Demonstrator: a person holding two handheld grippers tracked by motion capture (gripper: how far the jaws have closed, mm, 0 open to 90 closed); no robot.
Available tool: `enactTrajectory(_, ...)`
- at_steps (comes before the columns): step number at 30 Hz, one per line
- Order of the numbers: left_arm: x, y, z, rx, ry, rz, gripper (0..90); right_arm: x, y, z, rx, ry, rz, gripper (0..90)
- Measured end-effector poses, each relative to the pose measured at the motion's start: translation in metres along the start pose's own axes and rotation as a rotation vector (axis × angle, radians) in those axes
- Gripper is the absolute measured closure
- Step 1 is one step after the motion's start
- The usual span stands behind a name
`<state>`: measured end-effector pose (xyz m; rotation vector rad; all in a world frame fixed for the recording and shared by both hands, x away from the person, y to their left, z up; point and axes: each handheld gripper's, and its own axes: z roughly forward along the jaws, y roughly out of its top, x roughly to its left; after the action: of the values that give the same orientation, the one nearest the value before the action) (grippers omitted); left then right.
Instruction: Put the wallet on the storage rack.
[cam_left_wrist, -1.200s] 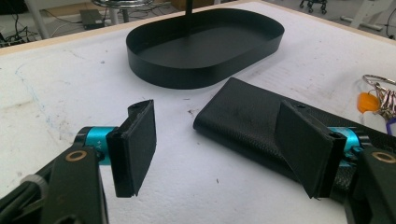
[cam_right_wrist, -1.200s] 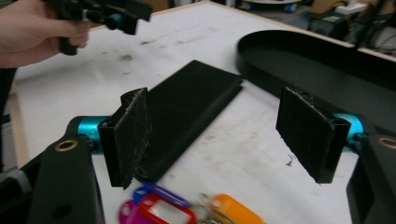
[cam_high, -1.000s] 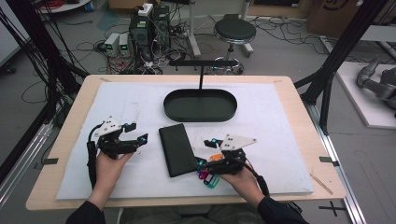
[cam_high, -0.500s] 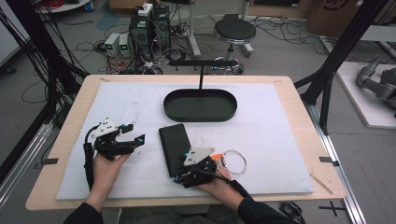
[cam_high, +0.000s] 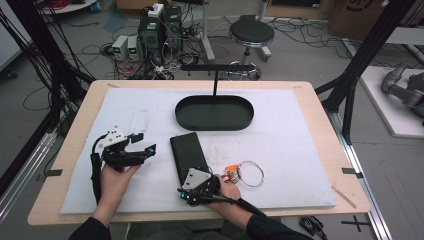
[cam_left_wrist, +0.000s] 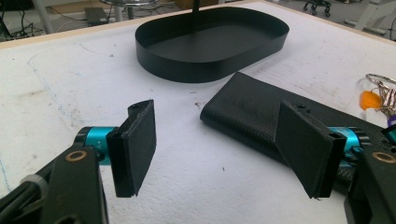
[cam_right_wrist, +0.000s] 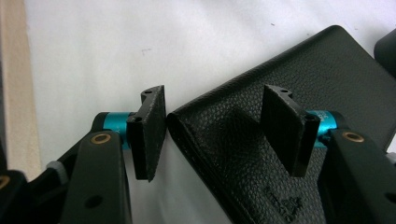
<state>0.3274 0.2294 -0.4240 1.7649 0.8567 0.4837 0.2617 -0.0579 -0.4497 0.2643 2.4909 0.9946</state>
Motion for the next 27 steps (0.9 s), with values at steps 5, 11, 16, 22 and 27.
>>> enactTrajectory(5, 0.000, 0.000, -0.001, -0.002, 0.002, -0.005, 29.8, 0.005, 0.001, -0.004, -0.009, 0.011, -0.044, 62.7)
enactTrajectory(11, 0.001, -0.001, -0.002, -0.010, 0.002, -0.015, 29.8, -0.003, 0.000, -0.015, -0.044, 0.046, -0.030, 79.4)
enactTrajectory(16, 0.001, 0.000, 0.000, -0.009, -0.004, -0.015, 29.8, -0.015, -0.001, -0.027, -0.091, 0.074, 0.015, 80.6)
enactTrajectory(22, -0.001, 0.004, 0.007, -0.015, -0.023, -0.013, 29.8, -0.046, -0.010, -0.055, -0.174, 0.113, 0.151, 81.2)
enactTrajectory(27, -0.005, 0.013, 0.016, -0.025, -0.038, 0.002, 29.8, -0.064, -0.021, -0.071, -0.206, 0.117, 0.219, 81.7)
